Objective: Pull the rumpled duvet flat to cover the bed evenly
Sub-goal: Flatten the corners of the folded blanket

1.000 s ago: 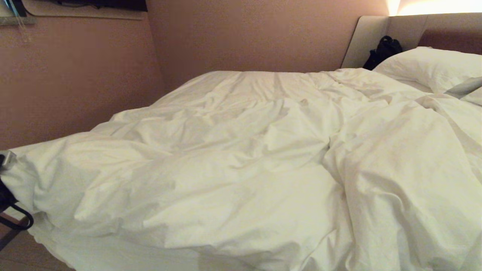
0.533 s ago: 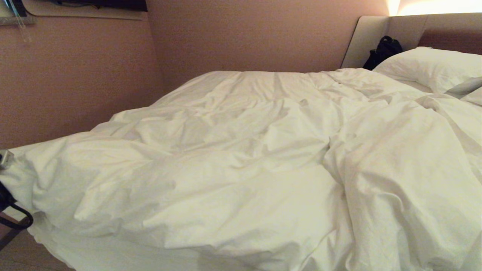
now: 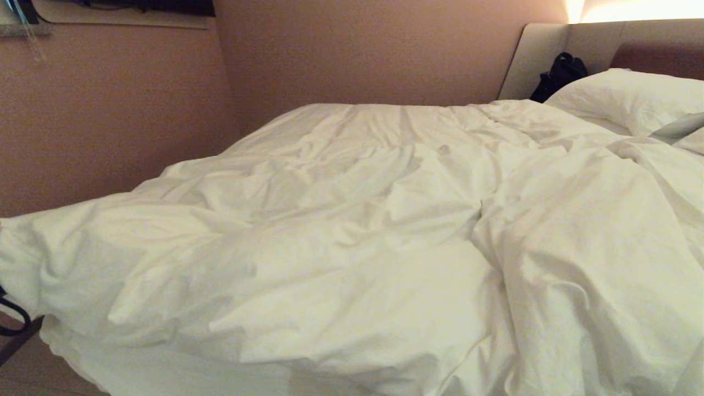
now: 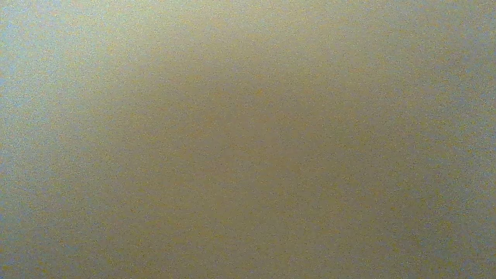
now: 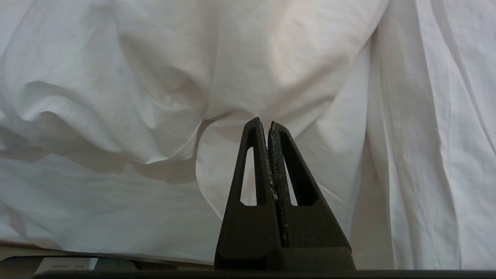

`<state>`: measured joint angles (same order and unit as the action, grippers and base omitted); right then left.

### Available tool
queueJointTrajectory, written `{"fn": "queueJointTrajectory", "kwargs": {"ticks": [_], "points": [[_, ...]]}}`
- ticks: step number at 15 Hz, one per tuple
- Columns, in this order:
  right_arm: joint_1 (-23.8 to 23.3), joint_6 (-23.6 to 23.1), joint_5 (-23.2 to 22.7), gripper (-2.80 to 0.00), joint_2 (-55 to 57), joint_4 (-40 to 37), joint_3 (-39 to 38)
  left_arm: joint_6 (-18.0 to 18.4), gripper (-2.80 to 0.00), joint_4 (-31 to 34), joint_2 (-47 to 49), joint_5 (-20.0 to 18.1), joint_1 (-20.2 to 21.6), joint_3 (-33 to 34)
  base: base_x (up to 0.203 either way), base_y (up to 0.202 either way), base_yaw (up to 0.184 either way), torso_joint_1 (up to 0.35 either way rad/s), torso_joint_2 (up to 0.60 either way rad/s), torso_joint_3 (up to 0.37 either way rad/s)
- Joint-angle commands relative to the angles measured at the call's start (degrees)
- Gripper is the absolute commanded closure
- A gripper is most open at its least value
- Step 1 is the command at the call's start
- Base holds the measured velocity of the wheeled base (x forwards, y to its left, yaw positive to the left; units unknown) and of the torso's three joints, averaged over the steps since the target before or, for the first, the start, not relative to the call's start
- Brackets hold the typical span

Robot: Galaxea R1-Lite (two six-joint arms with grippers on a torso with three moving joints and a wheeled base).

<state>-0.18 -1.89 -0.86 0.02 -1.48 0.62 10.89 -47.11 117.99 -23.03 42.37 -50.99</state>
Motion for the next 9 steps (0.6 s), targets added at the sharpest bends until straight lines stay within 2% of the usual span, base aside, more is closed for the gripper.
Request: {"fn": "queueJointTrajectory", "kwargs": {"ticks": [1,4,6,9], "points": [[0.01,-0.11,-0.02,0.0,-0.02,-0.02,-0.01,-0.04,0.0,4.91,-5.92,-2.31,2.38,-0.17,0.0,0.0,0.0,0.0,0.0,0.0],[0.01,-0.04,-0.02,0.0,-0.02,-0.02,-0.01,-0.22,0.0,20.05,-13.79,-6.08,5.3,-1.3,0.0,0.0,0.0,0.0,0.0,0.0],[0.01,-0.08,-0.02,0.0,-0.02,-0.02,-0.01,0.23,0.0,28.26,-18.41,-6.48,7.34,-2.41,0.0,0.0,0.0,0.0,0.0,0.0],[0.01,-0.04,-0.02,0.0,-0.02,-0.02,-0.01,3.11,0.0,36.89,-24.58,-6.54,10.73,-2.71,0.0,0.0,0.0,0.0,0.0,0.0]]}}
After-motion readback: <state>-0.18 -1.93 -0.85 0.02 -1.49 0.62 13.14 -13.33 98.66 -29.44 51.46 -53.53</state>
